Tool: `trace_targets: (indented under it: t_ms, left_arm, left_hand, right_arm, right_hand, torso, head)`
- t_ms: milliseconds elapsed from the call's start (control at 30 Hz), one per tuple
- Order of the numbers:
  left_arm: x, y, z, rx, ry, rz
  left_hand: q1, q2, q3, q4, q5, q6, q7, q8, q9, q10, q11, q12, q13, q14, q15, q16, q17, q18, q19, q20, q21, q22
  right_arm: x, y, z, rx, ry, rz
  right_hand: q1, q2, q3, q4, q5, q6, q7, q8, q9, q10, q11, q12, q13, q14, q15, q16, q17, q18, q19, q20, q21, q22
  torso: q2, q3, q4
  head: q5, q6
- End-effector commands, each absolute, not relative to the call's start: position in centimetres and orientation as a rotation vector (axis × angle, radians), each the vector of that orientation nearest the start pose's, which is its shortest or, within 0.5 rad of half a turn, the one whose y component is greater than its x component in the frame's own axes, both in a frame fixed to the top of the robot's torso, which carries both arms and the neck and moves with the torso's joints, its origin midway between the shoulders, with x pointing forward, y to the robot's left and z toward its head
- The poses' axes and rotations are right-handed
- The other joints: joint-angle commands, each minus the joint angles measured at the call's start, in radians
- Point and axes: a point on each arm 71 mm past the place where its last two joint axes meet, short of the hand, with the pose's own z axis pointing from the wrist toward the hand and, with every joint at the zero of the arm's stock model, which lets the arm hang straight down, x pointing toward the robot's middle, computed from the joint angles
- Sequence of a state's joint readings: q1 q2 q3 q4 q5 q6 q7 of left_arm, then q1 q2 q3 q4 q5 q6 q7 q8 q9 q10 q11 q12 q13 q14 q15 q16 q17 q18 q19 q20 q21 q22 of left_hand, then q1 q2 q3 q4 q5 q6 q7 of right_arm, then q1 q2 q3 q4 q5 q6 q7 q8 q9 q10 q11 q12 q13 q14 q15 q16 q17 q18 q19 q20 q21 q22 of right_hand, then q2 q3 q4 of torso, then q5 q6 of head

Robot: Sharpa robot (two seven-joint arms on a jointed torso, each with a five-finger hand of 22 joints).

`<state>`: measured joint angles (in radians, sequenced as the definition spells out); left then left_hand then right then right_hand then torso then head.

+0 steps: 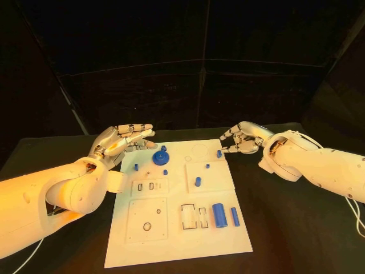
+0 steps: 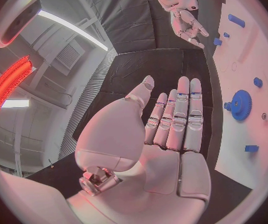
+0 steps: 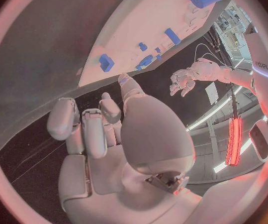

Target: Assemble the parts on the task board

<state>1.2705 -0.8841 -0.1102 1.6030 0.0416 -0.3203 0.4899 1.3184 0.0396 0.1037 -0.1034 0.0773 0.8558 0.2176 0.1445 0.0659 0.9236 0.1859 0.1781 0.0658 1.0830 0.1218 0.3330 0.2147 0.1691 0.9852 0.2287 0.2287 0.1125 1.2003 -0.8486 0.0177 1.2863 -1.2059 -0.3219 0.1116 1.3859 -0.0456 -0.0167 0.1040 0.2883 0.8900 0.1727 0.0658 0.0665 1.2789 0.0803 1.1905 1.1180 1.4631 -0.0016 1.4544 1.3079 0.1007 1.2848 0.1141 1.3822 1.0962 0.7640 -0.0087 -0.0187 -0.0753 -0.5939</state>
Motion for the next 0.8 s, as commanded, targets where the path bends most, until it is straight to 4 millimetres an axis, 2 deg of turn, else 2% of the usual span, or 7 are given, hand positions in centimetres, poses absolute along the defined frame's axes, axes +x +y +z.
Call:
trace_targets:
  t_ms: [33, 100, 167, 367, 500, 800]
  left_arm:
    - [47.8, 20.7, -15.9, -1.053, 1.359, -1.636]
    - [47.8, 20.7, -15.9, -1.053, 1.359, -1.635]
    - [47.9, 20.7, -16.0, -1.054, 1.359, -1.635]
    - [47.9, 20.7, -16.0, -1.055, 1.359, -1.632]
    - [47.9, 20.7, -16.0, -1.055, 1.359, -1.633]
    - [47.9, 20.7, -16.1, -1.055, 1.359, -1.633]
  left_hand:
    - [-0.001, 0.006, -0.005, -0.002, -0.005, -0.008, 0.025, 0.000, 0.000, -0.004, 0.000, 0.002, -0.001, -0.008, 0.001, 0.005, 0.001, 0.010, 0.005, -0.001, -0.007, -0.001]
    - [-0.001, 0.006, -0.005, -0.002, -0.005, -0.008, 0.025, 0.000, 0.000, -0.004, 0.000, 0.002, -0.001, -0.008, 0.001, 0.005, 0.001, 0.010, 0.005, -0.001, -0.007, -0.001]
    - [-0.001, 0.006, -0.005, -0.002, -0.005, -0.008, 0.025, 0.000, 0.000, -0.004, 0.000, 0.002, -0.001, -0.008, 0.001, 0.005, 0.001, 0.010, 0.005, -0.001, -0.007, -0.001]
    - [-0.001, 0.006, -0.005, -0.002, -0.005, -0.008, 0.025, 0.000, 0.000, -0.004, 0.000, 0.002, -0.001, -0.008, 0.001, 0.005, 0.001, 0.010, 0.005, -0.001, -0.007, -0.001]
    - [-0.001, 0.006, -0.005, -0.002, -0.005, -0.008, 0.025, 0.000, 0.000, -0.004, 0.000, 0.002, -0.001, -0.008, 0.001, 0.005, 0.001, 0.010, 0.005, -0.001, -0.007, -0.001]
    - [-0.001, 0.006, -0.005, -0.002, -0.005, -0.008, 0.025, 0.000, 0.000, -0.004, 0.000, 0.002, -0.001, -0.008, 0.001, 0.005, 0.001, 0.010, 0.005, -0.001, -0.007, -0.001]
  right_arm:
    - [53.0, -27.1, -17.6, 0.053, 1.613, 0.744]
    - [53.1, -27.1, -17.9, 0.051, 1.623, 0.740]
    - [53.1, -27.2, -18.1, 0.049, 1.631, 0.738]
    - [53.1, -27.0, -18.5, 0.042, 1.647, 0.745]
    - [53.1, -26.9, -18.7, 0.041, 1.656, 0.747]
    - [53.3, -26.8, -19.1, 0.044, 1.670, 0.726]
  right_hand:
    - [0.012, -0.002, 0.001, -0.006, 0.003, -0.007, 0.000, -0.003, -0.001, -0.008, 0.002, -0.005, -0.002, 0.056, 0.007, -0.005, 0.021, -0.002, -0.011, 0.000, -0.006, -0.004]
    - [0.014, -0.002, 0.000, -0.007, 0.003, -0.008, 0.000, -0.003, -0.001, -0.009, 0.002, -0.006, -0.003, 0.056, 0.007, -0.005, 0.021, -0.001, -0.014, 0.000, -0.008, -0.008]
    - [0.016, -0.002, 0.000, -0.008, 0.003, -0.009, 0.000, -0.003, -0.001, -0.009, 0.002, -0.007, -0.004, 0.056, 0.007, -0.005, 0.021, -0.001, -0.015, 0.000, -0.009, -0.010]
    - [0.017, -0.003, -0.001, -0.009, 0.003, -0.009, 0.000, -0.002, -0.001, -0.010, 0.002, -0.007, -0.004, 0.056, 0.007, -0.004, 0.023, -0.001, -0.016, 0.000, -0.010, -0.011]
    - [0.021, -0.001, -0.002, -0.012, 0.003, -0.006, 0.000, 0.001, 0.000, -0.009, 0.002, -0.006, -0.002, 0.056, 0.007, -0.004, 0.024, 0.000, -0.016, 0.001, -0.010, -0.011]
    - [0.033, 0.014, -0.002, -0.019, 0.000, 0.027, -0.007, 0.021, 0.007, -0.003, -0.004, 0.001, 0.006, 0.057, 0.003, -0.003, 0.027, -0.001, -0.013, -0.002, -0.010, -0.009]
  torso:
    - [0.000, 0.0023, 0.0018]
    - [0.001, -0.0001, 0.0022]
    - [0.000, -0.0007, 0.0022]
    - [0.000, 0.0004, -0.0002]
    - [0.000, -0.0004, 0.0011]
    - [0.001, 0.0003, 0.0021]
  head:
    - [-0.003, -0.002]
    - [-0.004, -0.003]
    - [-0.003, -0.006]
    - [-0.001, -0.008]
    - [-0.005, -0.008]
    - [-0.003, -0.008]
